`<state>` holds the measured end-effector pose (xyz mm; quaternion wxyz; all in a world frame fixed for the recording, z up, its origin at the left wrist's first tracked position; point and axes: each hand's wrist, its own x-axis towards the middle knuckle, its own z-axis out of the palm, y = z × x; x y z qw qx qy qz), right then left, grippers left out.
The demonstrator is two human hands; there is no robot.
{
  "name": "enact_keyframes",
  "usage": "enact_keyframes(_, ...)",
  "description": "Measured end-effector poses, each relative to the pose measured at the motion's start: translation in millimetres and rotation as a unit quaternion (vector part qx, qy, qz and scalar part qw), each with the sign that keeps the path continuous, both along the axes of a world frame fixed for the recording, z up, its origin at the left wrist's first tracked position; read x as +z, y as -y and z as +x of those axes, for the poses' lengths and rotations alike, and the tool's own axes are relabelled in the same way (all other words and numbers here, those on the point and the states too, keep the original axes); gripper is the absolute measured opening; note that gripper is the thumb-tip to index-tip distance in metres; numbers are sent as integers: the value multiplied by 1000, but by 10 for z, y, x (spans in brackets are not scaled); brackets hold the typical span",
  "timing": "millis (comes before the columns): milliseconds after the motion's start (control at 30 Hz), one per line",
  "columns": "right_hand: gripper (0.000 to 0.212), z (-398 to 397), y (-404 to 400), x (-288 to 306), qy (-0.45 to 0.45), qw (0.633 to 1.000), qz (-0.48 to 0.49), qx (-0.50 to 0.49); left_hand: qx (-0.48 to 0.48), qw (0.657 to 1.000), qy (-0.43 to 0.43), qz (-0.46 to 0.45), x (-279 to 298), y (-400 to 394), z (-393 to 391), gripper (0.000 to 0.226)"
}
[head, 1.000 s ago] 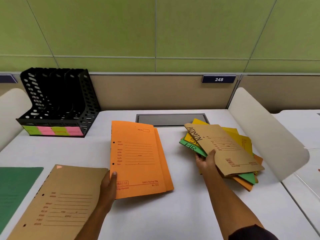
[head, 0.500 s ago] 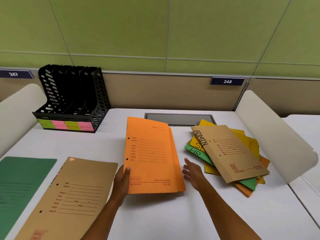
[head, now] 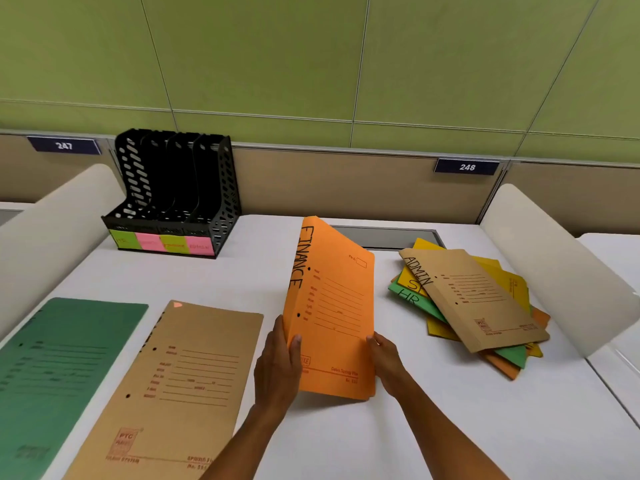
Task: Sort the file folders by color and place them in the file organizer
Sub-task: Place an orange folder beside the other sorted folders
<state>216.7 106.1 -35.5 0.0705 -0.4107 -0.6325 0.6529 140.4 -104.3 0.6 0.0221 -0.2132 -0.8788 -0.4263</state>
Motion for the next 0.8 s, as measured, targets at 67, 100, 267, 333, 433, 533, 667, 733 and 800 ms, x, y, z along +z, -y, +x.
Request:
enact_keyframes(67,30,21,79,-2,4,1000,29,-9,-1,1000,0,-4,18,67,44,57)
enact_keyframes(100,26,41,114,-16,6,999,48,-11,-1,1000,0,-6,8,106,52,58)
enact_keyframes(267,22,122,270,-130,30,982,186,-23,-21,999,33,-11,-55,251,124,59)
enact_keyframes(333,21,151,315,-146,48,973,224,-36,-28,998,49,3,-111,297,160,57)
enact_keyframes(433,22,206,352,-229,106,957,269,-34,-48,995,82,23,-253,383,203,53)
enact_keyframes(533,22,274,367,-290,195,933,301,3,-50,993,105,10,-359,428,249,45)
enact_keyframes(667,23,404,451,-251,270,908,319,15,-37,988,146,-46,-453,458,347,35)
enact_keyframes(733,23,457,473,-269,272,907,322,3,-31,982,172,-69,-505,485,383,32)
enact_keyframes(800,25,499,493,-294,278,901,334,0,-21,978,192,-84,-546,515,403,29)
